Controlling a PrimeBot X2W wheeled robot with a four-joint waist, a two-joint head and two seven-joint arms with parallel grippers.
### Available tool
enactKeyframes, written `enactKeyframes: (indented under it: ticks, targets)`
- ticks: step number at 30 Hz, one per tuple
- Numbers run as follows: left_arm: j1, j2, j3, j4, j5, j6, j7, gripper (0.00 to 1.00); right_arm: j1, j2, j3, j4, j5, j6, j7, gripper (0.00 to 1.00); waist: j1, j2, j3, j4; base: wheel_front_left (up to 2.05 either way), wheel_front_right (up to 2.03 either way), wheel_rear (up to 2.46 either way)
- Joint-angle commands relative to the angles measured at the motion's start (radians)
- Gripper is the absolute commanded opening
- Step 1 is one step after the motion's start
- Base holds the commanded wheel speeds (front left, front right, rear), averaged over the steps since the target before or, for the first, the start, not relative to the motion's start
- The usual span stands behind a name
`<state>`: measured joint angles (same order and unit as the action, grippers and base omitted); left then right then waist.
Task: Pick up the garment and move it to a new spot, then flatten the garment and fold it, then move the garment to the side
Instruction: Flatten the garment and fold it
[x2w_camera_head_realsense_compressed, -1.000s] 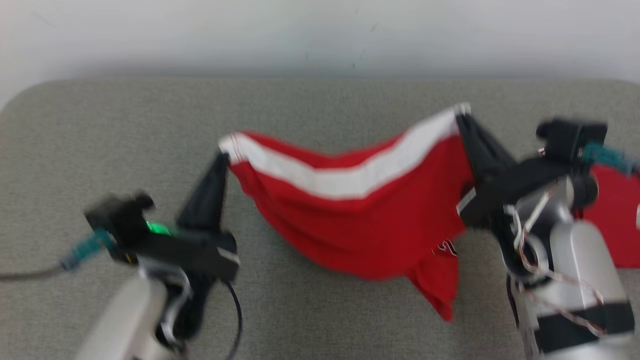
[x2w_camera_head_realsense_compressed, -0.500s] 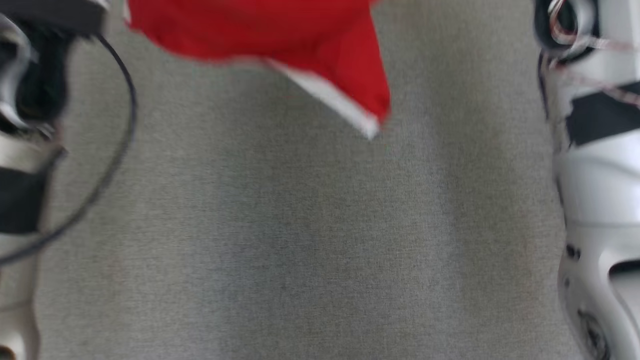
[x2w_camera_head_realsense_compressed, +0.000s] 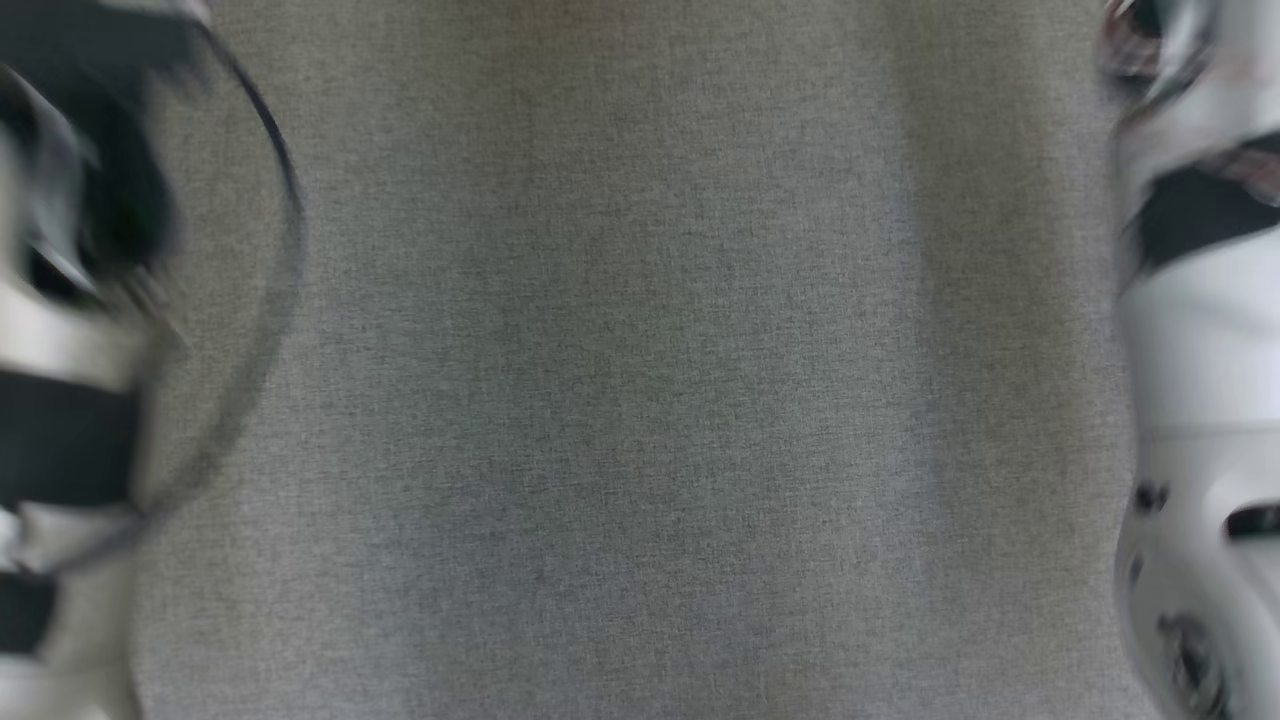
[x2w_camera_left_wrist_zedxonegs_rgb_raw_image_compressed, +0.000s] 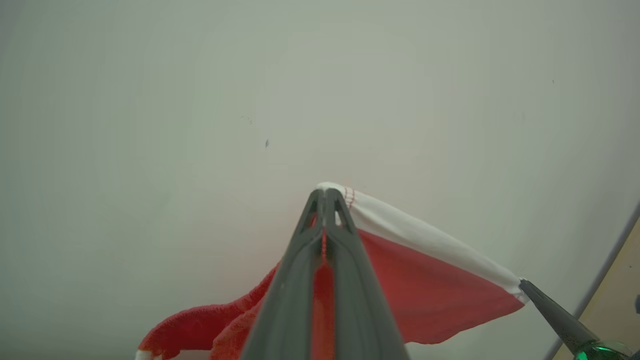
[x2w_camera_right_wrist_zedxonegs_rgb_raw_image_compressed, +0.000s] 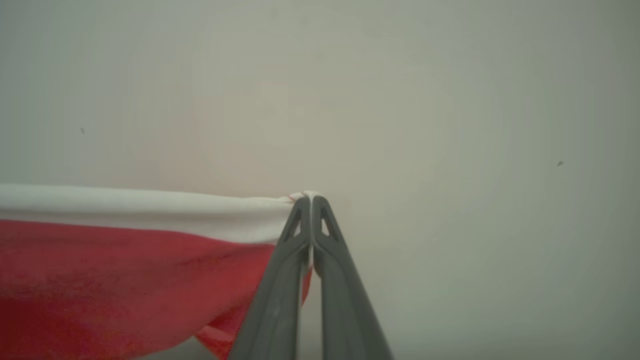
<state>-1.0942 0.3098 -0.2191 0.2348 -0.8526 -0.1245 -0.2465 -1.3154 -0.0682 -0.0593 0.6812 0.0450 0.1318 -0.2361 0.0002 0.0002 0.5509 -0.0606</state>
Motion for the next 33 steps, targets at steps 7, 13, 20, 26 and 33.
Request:
enactKeyframes:
  ticks: [7,13,20,26,33]
  targets:
    - [0.327,-0.044,-0.039,0.026,0.047,-0.006,-0.020,0.00,0.257,-0.030,0.162,0.065,0.075,-0.003,0.049,0.00,-0.0002,-0.0002,-0.080,0.027,0.00,0.00,0.00]
    - [0.613,-0.070,-0.012,-0.021,0.044,-0.005,-0.019,0.00,0.530,-0.096,0.254,-0.042,0.202,-0.003,0.120,0.00,-0.0002,-0.0002,-0.201,0.036,0.00,0.00,0.00]
    - [0.871,-0.103,0.022,-0.077,0.075,-0.004,-0.019,0.00,0.854,-0.125,0.157,-0.296,0.241,-0.003,0.258,0.00,-0.0002,-0.0002,-0.333,0.054,0.00,0.00,0.00]
    - [1.004,-0.116,-0.040,-0.113,0.130,-0.004,-0.019,0.00,1.145,-0.096,0.087,-0.598,0.201,-0.003,0.448,0.00,-0.0002,-0.0002,-0.415,0.077,0.00,0.00,0.00]
    - [1.165,-0.110,-0.034,-0.192,0.193,-0.004,-0.019,0.00,1.395,-0.076,0.049,-0.926,0.176,-0.003,0.692,0.00,-0.0002,-0.0002,-0.445,0.061,0.00,0.00,0.00]
